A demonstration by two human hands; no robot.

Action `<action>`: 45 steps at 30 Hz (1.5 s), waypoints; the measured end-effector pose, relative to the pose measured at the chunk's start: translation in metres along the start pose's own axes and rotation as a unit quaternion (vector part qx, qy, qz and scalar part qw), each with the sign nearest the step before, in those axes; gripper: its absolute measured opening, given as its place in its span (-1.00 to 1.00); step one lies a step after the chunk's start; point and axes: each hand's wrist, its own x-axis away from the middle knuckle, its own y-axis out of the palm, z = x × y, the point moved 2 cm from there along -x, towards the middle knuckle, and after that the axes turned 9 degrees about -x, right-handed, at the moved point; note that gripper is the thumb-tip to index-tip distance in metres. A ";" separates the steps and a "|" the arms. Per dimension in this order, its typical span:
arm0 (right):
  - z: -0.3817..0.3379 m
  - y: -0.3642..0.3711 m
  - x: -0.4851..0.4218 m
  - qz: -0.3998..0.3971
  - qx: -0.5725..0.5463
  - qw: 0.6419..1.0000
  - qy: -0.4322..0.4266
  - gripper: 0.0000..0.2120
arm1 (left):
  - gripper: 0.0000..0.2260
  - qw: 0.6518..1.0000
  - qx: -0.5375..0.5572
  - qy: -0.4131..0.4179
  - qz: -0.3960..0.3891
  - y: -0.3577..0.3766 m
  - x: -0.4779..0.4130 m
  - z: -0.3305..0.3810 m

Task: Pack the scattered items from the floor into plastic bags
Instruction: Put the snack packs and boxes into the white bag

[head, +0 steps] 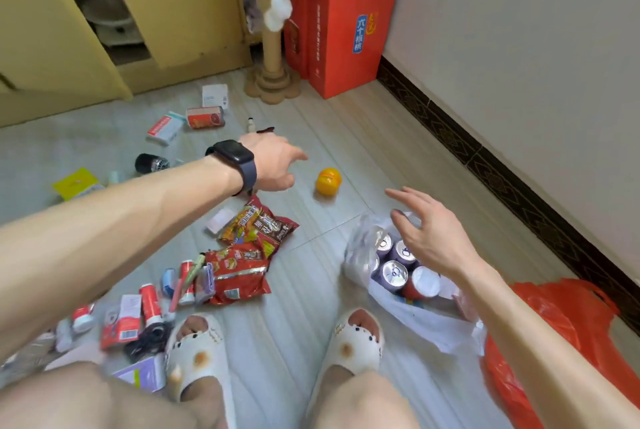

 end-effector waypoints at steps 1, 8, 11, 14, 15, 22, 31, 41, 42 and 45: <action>-0.011 0.008 -0.007 -0.008 0.002 1.000 -0.011 -0.63 | -0.53 1.000 0.005 -0.022 -0.011 0.009 0.009 -0.015; -0.054 0.100 -0.058 -0.116 0.013 0.992 -0.054 -0.58 | -0.45 0.985 0.079 -0.073 -0.137 0.128 0.060 -0.054; -0.052 0.155 -0.078 -0.180 0.033 0.983 -0.033 -0.51 | -0.35 0.965 0.155 -0.096 -0.190 0.198 0.064 -0.049; -0.042 0.209 -0.100 -0.247 0.038 0.968 0.014 -0.44 | -0.22 0.942 0.215 -0.126 -0.226 0.257 0.057 -0.037; -0.038 0.223 -0.106 -0.266 0.037 0.963 0.028 -0.41 | -0.18 0.936 0.231 -0.135 -0.231 0.271 0.055 -0.032; -0.006 0.299 -0.150 -0.249 -0.080 0.944 0.203 -0.09 | -0.10 0.931 0.244 -0.167 -0.215 0.330 0.044 -0.017; -0.002 0.319 -0.139 -0.110 -0.291 0.902 0.298 -0.82 | -0.39 0.912 0.279 -0.148 -0.263 0.327 0.056 -0.024; -0.002 0.225 -0.008 0.063 -0.310 0.926 0.206 -0.91 | -0.38 0.888 0.383 -0.203 -0.156 0.261 0.086 -0.041; 0.001 0.215 0.012 0.077 -0.335 0.913 0.217 -0.93 | -0.33 0.893 0.379 -0.192 -0.147 0.249 0.088 -0.041; 0.003 0.184 0.065 0.133 -0.416 0.866 0.244 -0.89 | -0.31 0.912 0.368 -0.150 -0.105 0.206 0.086 -0.039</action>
